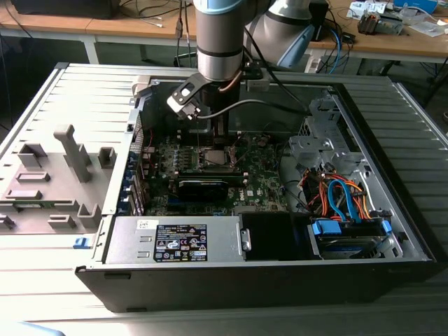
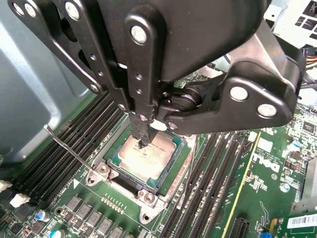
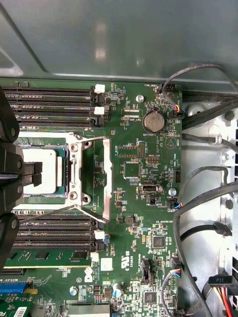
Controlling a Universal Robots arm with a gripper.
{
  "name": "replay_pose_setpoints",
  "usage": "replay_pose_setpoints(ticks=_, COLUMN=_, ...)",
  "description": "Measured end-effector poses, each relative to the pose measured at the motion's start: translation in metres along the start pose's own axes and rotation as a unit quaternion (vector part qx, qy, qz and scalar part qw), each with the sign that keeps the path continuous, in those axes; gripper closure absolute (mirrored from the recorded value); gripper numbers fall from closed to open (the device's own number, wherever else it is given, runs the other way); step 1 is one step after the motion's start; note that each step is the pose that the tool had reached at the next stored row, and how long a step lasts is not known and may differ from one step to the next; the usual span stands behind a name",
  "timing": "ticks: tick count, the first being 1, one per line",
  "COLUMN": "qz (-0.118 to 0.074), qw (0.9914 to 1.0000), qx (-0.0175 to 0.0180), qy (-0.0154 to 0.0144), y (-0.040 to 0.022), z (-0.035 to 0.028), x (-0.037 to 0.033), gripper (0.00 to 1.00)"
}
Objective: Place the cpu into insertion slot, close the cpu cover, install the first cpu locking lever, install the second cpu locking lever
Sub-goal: 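Place the cpu into insertion slot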
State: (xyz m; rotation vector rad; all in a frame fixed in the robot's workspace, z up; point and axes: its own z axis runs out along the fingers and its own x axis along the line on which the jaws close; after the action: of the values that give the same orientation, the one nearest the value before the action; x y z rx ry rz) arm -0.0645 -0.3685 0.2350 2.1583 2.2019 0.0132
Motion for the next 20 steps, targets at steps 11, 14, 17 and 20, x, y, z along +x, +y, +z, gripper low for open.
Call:
replay_pose_setpoints(ticks=11, qz=0.000, qw=1.00000, qx=-0.0001, qy=0.0001, y=0.0002, z=-0.0030, x=-0.0001, gripper=0.89)
replay_pose_setpoints(ticks=14, qz=0.000, qw=1.00000, qx=-0.0001, qy=0.0000, y=0.0003, z=-0.0054, x=-0.0002, gripper=0.89)
replay_pose_setpoints(ticks=17, qz=0.000, qw=1.00000, qx=-0.0001, qy=0.0001, y=0.0003, z=-0.0055, x=-0.0002, gripper=0.89)
replay_pose_setpoints(ticks=20, qz=0.000, qw=1.00000, qx=-0.0001, qy=0.0003, y=0.0005, z=-0.0098, x=-0.0003, gripper=0.89)
